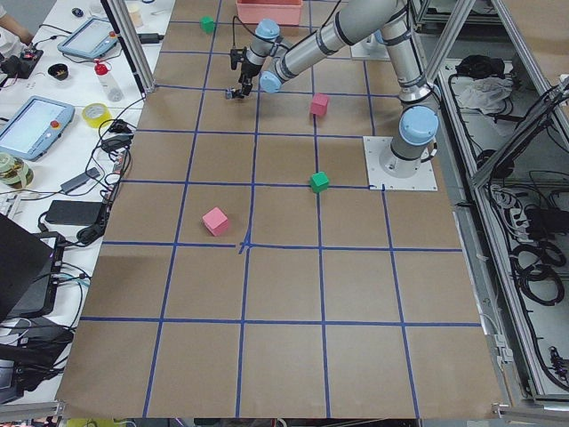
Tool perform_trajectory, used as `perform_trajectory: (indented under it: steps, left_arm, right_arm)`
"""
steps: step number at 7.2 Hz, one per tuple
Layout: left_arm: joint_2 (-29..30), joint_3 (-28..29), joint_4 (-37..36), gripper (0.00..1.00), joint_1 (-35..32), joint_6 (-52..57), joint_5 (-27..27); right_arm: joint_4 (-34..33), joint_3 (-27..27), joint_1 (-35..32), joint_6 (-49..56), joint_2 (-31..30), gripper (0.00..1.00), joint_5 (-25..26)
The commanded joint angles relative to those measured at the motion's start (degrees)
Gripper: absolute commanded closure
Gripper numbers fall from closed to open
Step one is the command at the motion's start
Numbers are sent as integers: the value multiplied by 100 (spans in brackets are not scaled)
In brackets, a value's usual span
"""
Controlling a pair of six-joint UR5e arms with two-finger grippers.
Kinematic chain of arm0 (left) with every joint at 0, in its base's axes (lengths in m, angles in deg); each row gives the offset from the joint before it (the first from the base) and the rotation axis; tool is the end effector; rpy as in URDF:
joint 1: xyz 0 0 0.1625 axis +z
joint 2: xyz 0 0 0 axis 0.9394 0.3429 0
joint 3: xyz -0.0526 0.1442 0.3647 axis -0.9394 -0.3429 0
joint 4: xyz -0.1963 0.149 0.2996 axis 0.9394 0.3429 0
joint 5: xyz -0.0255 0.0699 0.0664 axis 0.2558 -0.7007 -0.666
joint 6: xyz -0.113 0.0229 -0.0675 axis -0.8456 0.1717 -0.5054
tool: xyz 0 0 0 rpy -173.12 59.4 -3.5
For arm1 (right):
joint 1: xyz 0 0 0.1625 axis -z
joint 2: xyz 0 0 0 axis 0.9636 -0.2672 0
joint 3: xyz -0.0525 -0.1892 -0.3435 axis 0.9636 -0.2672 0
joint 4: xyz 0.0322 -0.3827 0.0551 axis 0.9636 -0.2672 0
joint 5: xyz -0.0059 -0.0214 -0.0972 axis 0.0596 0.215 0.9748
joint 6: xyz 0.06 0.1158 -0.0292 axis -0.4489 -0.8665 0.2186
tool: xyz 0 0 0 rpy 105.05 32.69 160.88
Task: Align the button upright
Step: 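Lower the left gripper and grasp the switch by its yellow cap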
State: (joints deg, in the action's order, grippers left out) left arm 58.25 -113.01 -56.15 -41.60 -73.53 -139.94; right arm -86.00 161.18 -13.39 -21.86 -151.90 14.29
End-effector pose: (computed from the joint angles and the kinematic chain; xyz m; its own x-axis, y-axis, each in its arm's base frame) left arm -0.3371 -0.5372 0.1376 -0.9916 -0.1060 0.0748 -0.1272 0.9063 -0.4029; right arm 0.1103 -0.4561 0.4201 -0.9915 -0.1223 0.0453 -0.1218 0.9925 0.0142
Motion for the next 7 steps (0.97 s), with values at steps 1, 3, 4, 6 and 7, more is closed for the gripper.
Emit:
perform_trajectory:
  steps: [1,3,4,6,7]
  left_arm:
    - [8,0,-7,19,-16,-2,-9]
    - [8,17,-6,25,-16,7,-18]
    - [8,9,-7,29,-16,7,-18]
    - [17,0,2,45,-16,7,-18]
    - [26,-9,-6,48,-16,7,-18]
  right_arm:
    - [10,6,-9,-5,6,0,-14]
    - [1,-2,0,-5,6,0,-23]
    - [-8,-2,-9,-5,6,0,-31]
    - [-8,-2,-9,-14,6,0,-32]
    - [-8,-2,-9,-14,6,0,-32]
